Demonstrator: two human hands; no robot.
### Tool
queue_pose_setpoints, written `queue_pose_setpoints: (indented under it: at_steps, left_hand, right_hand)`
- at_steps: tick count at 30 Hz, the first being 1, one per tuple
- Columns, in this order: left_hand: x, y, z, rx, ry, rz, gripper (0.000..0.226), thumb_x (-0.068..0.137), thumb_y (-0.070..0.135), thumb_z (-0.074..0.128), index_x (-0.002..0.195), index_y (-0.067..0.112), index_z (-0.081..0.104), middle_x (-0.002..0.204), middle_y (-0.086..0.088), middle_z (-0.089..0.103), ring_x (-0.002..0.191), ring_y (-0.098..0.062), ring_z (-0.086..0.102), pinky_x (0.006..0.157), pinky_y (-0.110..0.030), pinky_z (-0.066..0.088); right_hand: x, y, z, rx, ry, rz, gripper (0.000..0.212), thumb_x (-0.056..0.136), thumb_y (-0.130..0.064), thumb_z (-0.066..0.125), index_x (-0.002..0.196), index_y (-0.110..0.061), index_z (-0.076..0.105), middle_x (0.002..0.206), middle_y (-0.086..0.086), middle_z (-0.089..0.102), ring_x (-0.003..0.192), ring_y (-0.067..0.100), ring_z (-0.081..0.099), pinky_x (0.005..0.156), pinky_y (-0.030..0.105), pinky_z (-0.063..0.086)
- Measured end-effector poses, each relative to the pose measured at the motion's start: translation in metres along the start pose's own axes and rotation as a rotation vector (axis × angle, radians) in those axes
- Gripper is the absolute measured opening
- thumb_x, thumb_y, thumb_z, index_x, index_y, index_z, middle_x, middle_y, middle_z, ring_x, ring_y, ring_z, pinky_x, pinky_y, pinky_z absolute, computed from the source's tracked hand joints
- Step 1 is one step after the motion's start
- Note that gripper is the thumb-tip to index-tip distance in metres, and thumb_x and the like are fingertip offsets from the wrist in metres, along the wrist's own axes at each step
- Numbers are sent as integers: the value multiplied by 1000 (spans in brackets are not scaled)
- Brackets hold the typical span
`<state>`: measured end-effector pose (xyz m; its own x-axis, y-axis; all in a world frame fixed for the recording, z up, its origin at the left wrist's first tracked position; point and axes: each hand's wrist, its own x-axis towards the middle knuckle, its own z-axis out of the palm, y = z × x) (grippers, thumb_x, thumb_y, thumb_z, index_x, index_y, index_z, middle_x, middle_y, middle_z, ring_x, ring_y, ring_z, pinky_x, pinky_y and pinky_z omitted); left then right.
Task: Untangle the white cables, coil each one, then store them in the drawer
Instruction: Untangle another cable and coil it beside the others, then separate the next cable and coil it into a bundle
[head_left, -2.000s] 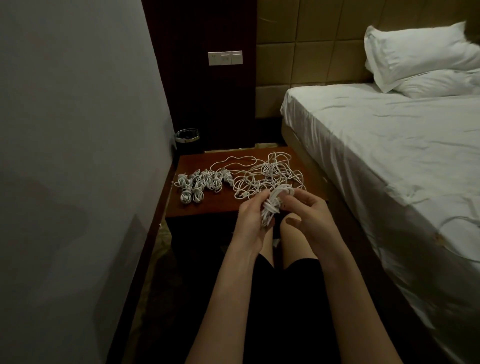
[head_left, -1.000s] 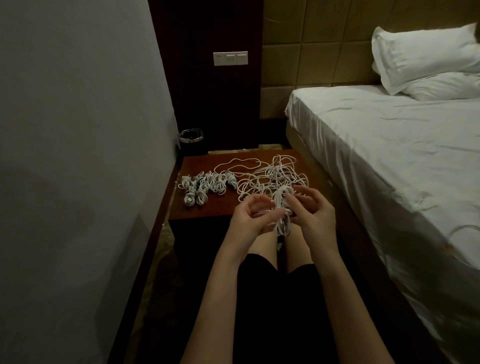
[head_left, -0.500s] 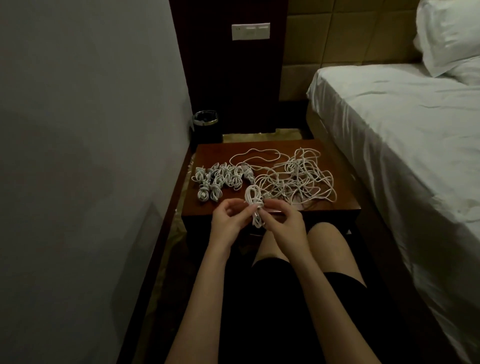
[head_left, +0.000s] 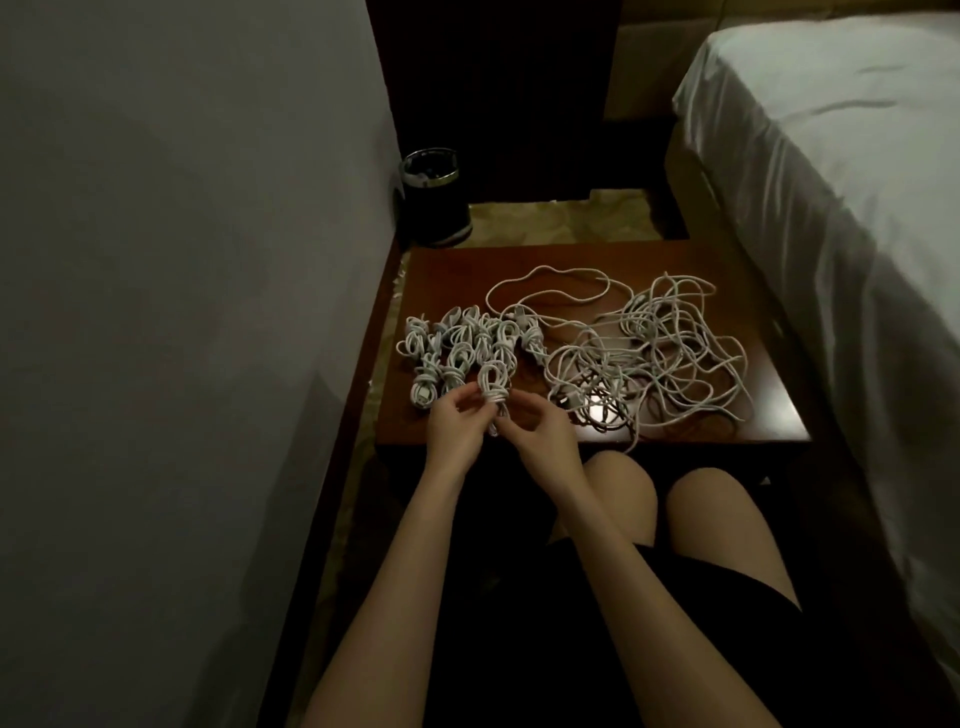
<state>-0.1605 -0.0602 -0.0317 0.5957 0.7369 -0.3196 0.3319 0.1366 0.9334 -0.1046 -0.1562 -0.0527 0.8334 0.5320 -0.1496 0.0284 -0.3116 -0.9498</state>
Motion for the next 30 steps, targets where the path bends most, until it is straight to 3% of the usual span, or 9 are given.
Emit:
queue_pose_setpoints:
  at_steps: [8, 12, 14, 16, 19, 21, 23, 27, 30]
  left_hand:
    - [28, 10, -1, 208, -49, 33, 51, 94, 9, 60, 142, 6, 44, 142, -8, 52, 130, -17, 49, 95, -19, 39]
    - [26, 17, -4, 208, 0, 107, 45, 94, 10, 61, 137, 8, 51, 134, -2, 58, 121, -12, 55, 86, -11, 42]
    - [27, 23, 0, 202, -25, 140, 39, 95, 11, 59, 133, 10, 55, 129, 0, 60, 111, -7, 56, 73, -5, 44]
    - [27, 30, 10, 215, -67, 161, 35, 94, 12, 59, 129, 11, 59, 127, -1, 62, 105, -5, 55, 71, -7, 43]
    - [27, 35, 25, 217, -102, 163, 34, 93, 11, 61, 127, 11, 61, 126, -3, 62, 107, -8, 57, 77, -12, 42]
    - [26, 40, 30, 229, -118, 160, 36, 92, 10, 61, 128, 11, 59, 125, -2, 62, 109, -8, 57, 74, -9, 41]
    - [25, 46, 31, 220, -142, 158, 39, 92, 7, 61, 131, 11, 57, 125, -1, 61, 109, -7, 56, 76, -9, 42]
    - [27, 63, 37, 181, -245, 221, 59, 89, 4, 65, 142, 13, 43, 132, 3, 53, 122, -8, 49, 102, -27, 44]
    - [26, 85, 59, 249, -335, 269, 43, 93, 2, 58, 132, 14, 47, 111, 7, 58, 103, -5, 56, 85, -17, 50]
  right_hand:
    - [38, -11, -3, -141, -123, 7, 41, 91, -18, 64, 130, -5, 58, 124, 9, 65, 116, 20, 60, 100, 33, 47]
    - [46, -22, -45, -254, 55, -71, 33, 90, -15, 63, 122, -10, 64, 112, 7, 69, 93, 17, 65, 79, 28, 50]
    - [53, -28, -68, -319, 129, -113, 33, 92, -13, 61, 124, -11, 63, 115, 7, 67, 83, 19, 66, 69, 22, 49]
    - [63, -31, -77, -412, 107, -147, 38, 91, -8, 60, 129, -11, 58, 121, 7, 64, 73, 17, 63, 60, 15, 43]
    - [83, -20, -67, -590, -40, -177, 50, 88, -4, 59, 136, -7, 51, 132, 12, 58, 108, 28, 61, 86, 29, 46]
    - [96, -11, -60, -742, -114, -173, 42, 86, -6, 57, 128, -6, 58, 124, 17, 62, 113, 35, 58, 89, 36, 45]
    - [101, -12, -62, -825, -125, -190, 25, 84, -7, 58, 107, -5, 70, 106, 18, 68, 101, 36, 62, 78, 36, 46]
    - [94, -58, -86, -643, -94, -299, 16, 89, -12, 65, 99, -7, 76, 88, 12, 74, 80, 24, 68, 64, 26, 41]
    - [82, -113, -109, -513, -119, -411, 15, 89, -20, 68, 97, -12, 77, 74, -1, 71, 61, 5, 63, 55, 10, 42]
